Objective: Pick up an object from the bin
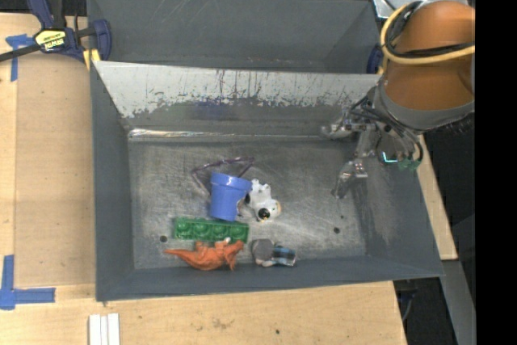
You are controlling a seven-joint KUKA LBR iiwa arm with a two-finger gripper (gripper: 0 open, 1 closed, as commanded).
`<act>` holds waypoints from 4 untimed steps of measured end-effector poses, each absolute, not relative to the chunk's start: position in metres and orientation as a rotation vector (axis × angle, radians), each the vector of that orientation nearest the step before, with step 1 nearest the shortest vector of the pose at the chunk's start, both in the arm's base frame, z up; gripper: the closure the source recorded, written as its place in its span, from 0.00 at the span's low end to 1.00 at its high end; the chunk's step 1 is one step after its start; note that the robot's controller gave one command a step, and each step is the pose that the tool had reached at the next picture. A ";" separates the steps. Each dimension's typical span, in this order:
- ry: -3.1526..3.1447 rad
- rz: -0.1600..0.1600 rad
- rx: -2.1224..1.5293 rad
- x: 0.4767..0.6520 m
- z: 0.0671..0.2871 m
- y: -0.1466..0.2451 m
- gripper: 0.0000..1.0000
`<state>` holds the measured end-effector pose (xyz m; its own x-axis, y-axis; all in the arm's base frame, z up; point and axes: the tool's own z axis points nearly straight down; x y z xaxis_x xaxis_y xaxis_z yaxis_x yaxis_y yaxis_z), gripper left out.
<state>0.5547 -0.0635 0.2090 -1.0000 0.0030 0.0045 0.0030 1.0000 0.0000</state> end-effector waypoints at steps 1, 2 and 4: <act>-3.146 0.001 -0.002 0.556 0.213 -0.063 0.00; -3.146 0.000 0.031 0.536 0.163 0.012 0.00; -3.123 0.000 0.366 0.509 0.144 0.081 0.00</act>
Offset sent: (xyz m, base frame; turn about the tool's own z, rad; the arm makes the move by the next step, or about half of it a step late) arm -0.0203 0.0812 -0.0490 -0.0271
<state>0.5086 0.0812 0.1444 -0.9728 -0.2315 -0.0026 -0.2315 0.9728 -0.0006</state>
